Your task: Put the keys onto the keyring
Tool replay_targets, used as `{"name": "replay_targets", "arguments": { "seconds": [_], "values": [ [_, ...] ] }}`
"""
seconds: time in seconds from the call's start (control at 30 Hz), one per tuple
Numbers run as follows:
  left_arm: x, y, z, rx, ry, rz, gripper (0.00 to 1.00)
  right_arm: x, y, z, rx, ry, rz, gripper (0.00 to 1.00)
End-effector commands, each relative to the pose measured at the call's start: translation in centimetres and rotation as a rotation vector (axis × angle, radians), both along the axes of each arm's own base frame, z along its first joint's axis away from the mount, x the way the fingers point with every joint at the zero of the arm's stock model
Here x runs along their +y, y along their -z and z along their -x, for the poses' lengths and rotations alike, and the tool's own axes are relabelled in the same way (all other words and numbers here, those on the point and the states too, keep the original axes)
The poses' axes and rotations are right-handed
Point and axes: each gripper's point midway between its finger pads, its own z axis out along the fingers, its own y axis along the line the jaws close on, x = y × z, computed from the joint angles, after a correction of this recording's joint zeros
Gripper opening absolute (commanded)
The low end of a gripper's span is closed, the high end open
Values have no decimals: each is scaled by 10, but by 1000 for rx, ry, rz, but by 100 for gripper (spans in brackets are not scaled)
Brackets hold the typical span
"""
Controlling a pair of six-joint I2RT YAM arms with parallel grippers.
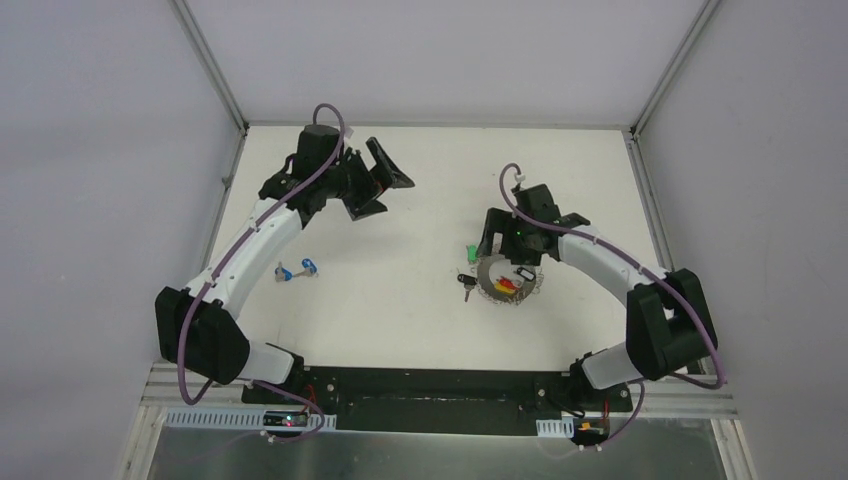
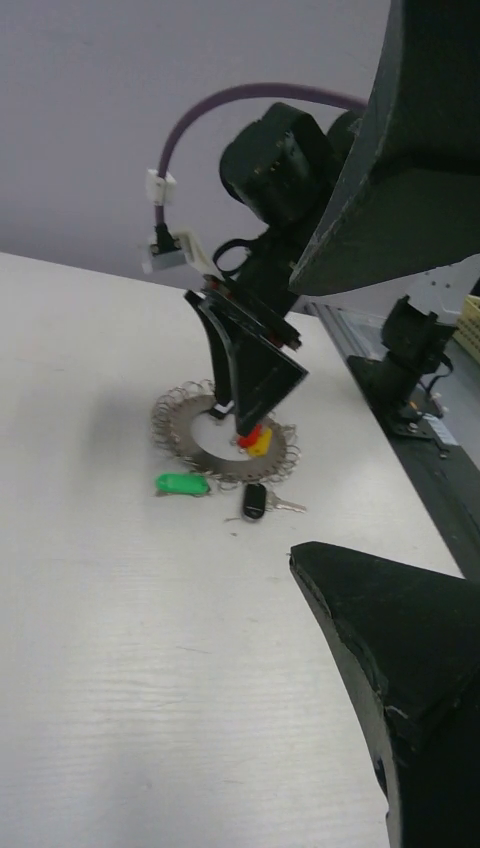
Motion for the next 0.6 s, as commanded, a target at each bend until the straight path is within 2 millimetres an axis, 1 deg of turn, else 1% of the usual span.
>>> {"name": "replay_targets", "arguments": {
  "seconds": [0.0,0.13,0.2,0.3,0.4,0.47,0.57],
  "values": [
    [-5,-27,-30,-65,-107,27,98,27,-15,-21,-47,-89,-12,95],
    [-18,-15,-26,-69,-100,30,98,36,6,-21,34,-104,17,91],
    [-18,-10,-24,-72,-94,21,97,41,14,-17,60,-116,22,90],
    [-14,-9,-22,-86,-104,3,98,54,20,-11,72,-146,19,90],
    [-12,-14,-21,-113,-103,-3,99,69,24,-2,114,-171,-17,91],
    [-12,-20,-22,-134,-93,-6,99,80,24,6,138,-207,-34,92],
    [-12,-21,-20,-136,-90,-3,99,99,21,17,159,-267,-70,92]
  ]
}}
